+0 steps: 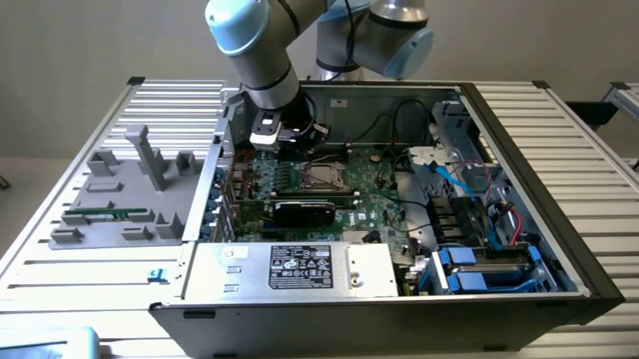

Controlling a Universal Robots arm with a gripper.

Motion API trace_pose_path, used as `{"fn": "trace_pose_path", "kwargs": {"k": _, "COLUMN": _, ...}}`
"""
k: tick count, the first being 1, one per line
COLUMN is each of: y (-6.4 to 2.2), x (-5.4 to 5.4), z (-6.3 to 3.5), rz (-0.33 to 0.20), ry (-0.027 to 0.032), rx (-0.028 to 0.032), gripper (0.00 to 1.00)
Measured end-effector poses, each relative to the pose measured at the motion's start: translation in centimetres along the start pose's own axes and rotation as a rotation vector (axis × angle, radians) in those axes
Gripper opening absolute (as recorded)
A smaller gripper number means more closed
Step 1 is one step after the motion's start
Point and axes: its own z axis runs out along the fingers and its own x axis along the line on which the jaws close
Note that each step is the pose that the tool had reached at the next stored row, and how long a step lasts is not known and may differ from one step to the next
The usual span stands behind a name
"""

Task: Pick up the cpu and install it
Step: 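Install the first cpu locking lever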

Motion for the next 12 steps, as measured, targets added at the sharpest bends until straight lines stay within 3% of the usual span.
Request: {"fn": "trace_pose_path", "kwargs": {"k": 12, "y": 0.11, "x": 0.14, "z": 0.21, "rz": 0.0, "ry": -0.0001, "rx": -0.0001, "gripper": 0.11}}
